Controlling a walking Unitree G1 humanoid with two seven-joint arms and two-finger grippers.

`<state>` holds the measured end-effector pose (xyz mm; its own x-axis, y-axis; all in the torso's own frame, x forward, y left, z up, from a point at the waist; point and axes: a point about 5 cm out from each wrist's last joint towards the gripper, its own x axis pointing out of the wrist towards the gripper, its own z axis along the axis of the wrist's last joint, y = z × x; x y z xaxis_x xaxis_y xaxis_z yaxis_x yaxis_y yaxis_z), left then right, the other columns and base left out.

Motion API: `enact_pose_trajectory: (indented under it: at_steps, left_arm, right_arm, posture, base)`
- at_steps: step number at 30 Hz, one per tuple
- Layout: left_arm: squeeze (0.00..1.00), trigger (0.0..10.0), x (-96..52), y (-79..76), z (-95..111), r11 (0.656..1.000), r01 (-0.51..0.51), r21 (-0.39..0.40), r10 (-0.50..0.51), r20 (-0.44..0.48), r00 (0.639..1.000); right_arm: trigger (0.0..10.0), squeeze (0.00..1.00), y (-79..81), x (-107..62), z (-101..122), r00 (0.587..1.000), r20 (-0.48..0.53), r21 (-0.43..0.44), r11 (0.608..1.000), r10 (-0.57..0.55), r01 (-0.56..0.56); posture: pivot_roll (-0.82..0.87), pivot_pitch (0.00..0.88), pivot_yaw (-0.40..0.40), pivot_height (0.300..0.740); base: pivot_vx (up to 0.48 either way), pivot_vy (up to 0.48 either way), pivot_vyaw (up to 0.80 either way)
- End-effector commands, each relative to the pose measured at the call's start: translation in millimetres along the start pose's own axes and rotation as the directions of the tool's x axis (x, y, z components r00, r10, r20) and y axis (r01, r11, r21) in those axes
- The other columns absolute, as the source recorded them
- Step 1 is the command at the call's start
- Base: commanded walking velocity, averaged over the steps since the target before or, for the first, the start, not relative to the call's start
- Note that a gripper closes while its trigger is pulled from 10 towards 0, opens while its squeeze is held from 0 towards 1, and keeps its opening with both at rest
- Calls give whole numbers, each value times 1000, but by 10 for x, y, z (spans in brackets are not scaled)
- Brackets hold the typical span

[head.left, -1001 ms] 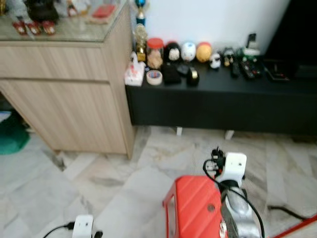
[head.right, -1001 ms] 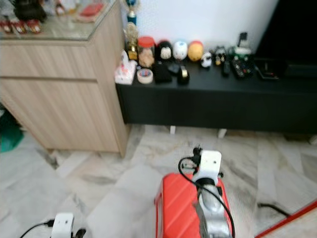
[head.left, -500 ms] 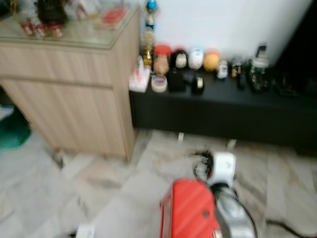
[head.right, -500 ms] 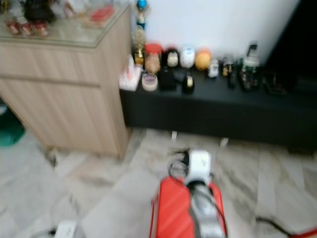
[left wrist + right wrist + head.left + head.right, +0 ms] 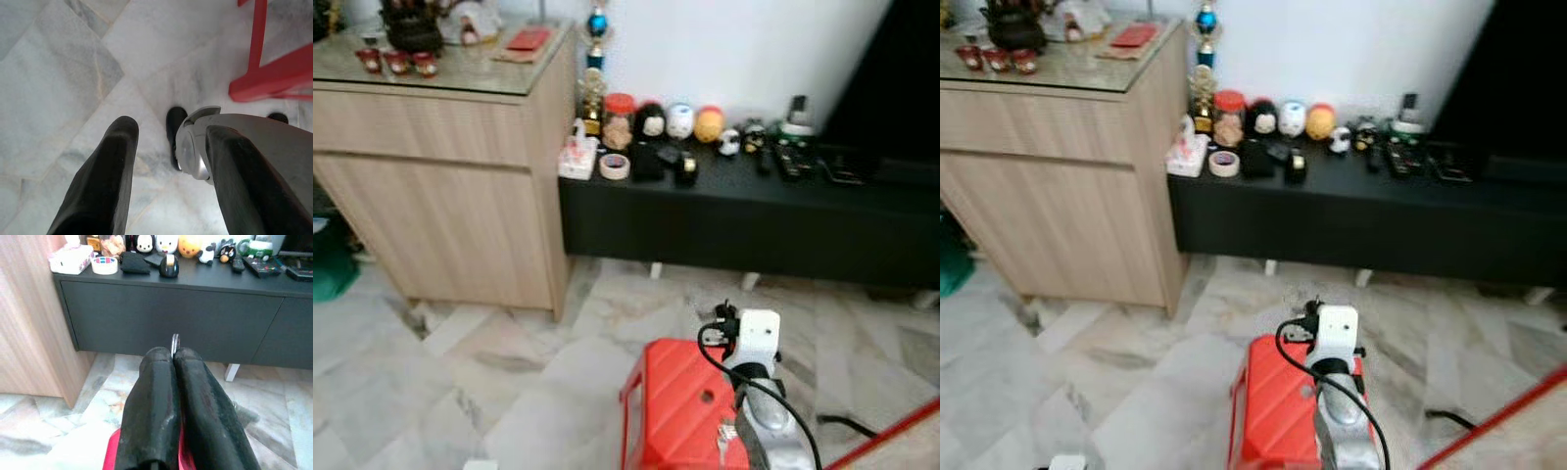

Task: Hang keys on a hook

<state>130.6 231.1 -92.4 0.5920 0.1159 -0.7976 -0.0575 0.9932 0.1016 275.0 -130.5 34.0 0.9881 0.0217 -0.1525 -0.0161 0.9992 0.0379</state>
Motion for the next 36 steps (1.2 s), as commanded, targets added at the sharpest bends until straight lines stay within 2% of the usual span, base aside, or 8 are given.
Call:
enact_pose_trajectory:
  at_steps: [1, 16, 36]
  left_arm:
    - [0, 10000, -18, -21, -86, 1000, 10, 4, -10, -41, 999]
    - [0, 10000, -14, -19, -92, 1000, 10, 6, -10, -59, 998]
    - [0, 10000, 1, -35, -74, 997, 9, 75, -3, -78, 997]
  right_arm:
    - [10000, 0, -22, 15, 20, 1000, 4, 0, 1000, -7, 7]
    - [10000, 0, -52, 23, 8, 1000, -6, -5, 1000, -24, 24]
    - [10000, 0, -162, 50, 5, 997, -22, 2, 997, -80, 80]
  posture:
    - [69, 0, -71, 740]
    - [70, 0, -68, 740]
    - [67, 0, -72, 740]
  base:
    - [-307, 0, 0]
    - [-293, 0, 0]
    - [0, -34, 0]
